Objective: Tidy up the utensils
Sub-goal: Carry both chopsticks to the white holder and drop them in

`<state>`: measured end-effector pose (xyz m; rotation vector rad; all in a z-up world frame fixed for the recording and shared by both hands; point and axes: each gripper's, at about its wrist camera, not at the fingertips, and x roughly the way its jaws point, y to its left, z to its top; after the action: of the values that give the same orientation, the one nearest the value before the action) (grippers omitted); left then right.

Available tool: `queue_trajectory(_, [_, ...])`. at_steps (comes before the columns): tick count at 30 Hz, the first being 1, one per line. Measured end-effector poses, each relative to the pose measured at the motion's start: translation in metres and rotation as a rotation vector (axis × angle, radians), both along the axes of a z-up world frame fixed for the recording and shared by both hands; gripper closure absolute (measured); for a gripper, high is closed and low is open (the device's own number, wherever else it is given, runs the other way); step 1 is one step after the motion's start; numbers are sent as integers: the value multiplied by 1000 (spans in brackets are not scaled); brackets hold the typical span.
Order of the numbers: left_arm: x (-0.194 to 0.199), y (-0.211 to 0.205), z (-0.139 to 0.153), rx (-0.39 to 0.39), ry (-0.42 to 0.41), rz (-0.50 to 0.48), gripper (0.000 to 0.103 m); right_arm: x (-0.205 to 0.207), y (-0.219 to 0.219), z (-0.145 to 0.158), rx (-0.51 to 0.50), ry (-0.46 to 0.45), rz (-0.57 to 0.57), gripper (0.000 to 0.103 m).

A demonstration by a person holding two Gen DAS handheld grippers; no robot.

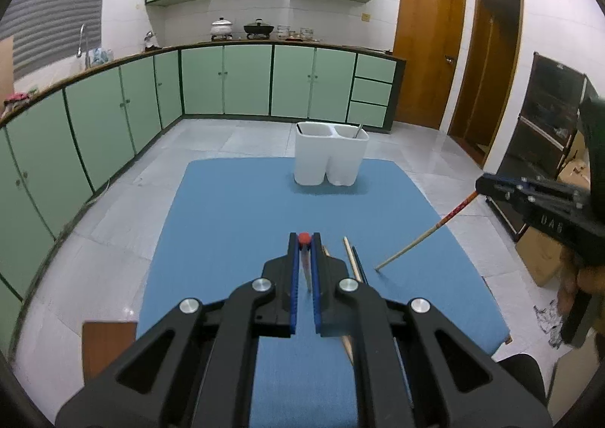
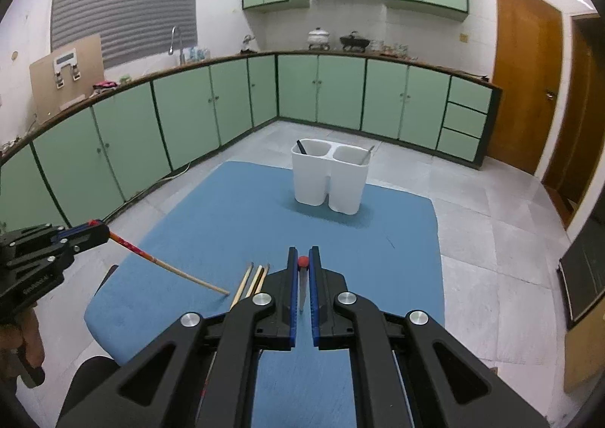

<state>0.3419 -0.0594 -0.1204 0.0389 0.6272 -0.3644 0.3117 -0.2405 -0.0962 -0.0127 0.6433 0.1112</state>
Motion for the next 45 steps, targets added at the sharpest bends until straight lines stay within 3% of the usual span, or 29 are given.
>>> queue_trajectory(15, [77,-34,67,6,-108,-64,98,89,-12,62,-33,-6,20,98])
queue_trajectory(24, [163,-78,131,-24,-211,-63,98,165,-30,122,-39,-58,-26,98])
queue_trajectory(31, [230,-115,163,-37,-279,-37,98,229,-50,123,-30,-40,-48,98])
queue_trajectory(36, [269,-139,135,-30,-275,-32,98,271,-67,84,-14,33,-51,98])
queue_trajectory(42, [294,-153,61,18,-169,-35,97,288,-74,33,10,90,-33,97])
queue_trajectory(45, [290,-147,42,43,-148,-35,95,276,-77,25,38,75,-30,84])
